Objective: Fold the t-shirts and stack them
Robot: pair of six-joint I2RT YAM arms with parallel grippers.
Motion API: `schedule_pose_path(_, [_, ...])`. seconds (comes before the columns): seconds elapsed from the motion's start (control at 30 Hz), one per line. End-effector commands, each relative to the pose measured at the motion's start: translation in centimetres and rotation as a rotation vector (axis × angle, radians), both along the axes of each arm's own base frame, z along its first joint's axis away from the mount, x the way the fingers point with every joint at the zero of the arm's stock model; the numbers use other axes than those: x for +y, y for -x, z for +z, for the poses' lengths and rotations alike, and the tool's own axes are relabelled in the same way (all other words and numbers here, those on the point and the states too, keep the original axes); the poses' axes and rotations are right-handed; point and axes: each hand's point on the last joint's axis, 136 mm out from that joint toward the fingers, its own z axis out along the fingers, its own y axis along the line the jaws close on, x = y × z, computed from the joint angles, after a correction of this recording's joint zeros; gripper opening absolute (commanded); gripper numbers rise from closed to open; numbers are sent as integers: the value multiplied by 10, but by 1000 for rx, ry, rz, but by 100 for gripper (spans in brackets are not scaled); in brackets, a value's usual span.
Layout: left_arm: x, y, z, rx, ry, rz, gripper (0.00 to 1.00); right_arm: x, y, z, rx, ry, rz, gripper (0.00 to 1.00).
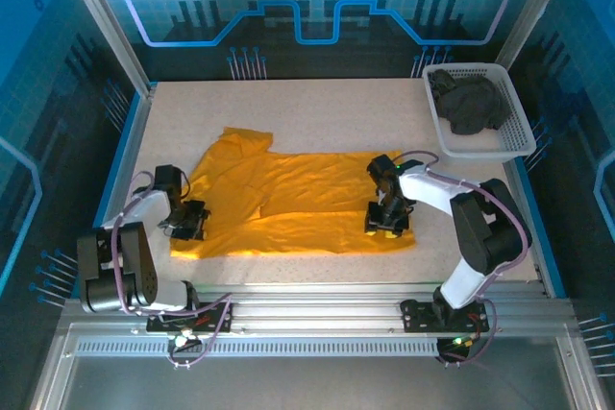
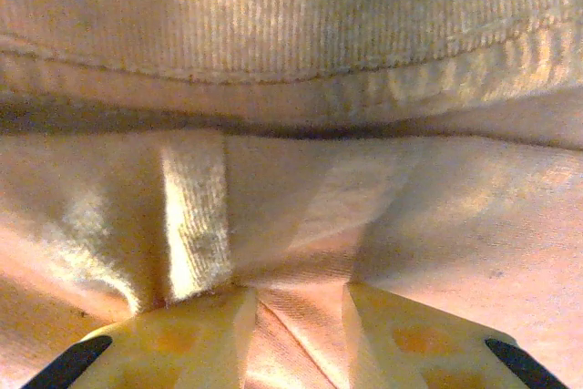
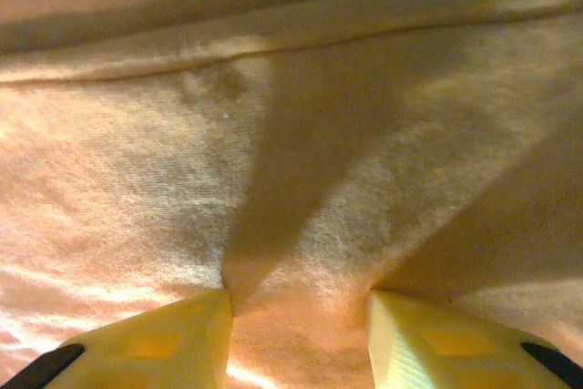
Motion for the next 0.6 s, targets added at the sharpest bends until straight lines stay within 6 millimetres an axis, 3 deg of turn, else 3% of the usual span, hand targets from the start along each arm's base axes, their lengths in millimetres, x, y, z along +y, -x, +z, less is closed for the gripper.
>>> schedule_pose_path(0.0, [14,24,-4,58,-47,9,38,9,16,5,59,17,30,45])
schedule_pose_path(0.13, [24,-21,35,-74,-128,-64,45,18,-11,33,-65,-8,51,49])
schedule_pose_path(0.27, [25,-86,78,-240,-212,-147,49,30,-56,71,-241,-67,98,55])
schedule_pose_path(0.47, [27,-202,103,-403,-216,-263,52,44,-118,101,-344,-222,81,56])
schedule_pose_path(0.57, [30,-258,96,-451,-221,-332,50,43,-144,114,-373,-245,53,56])
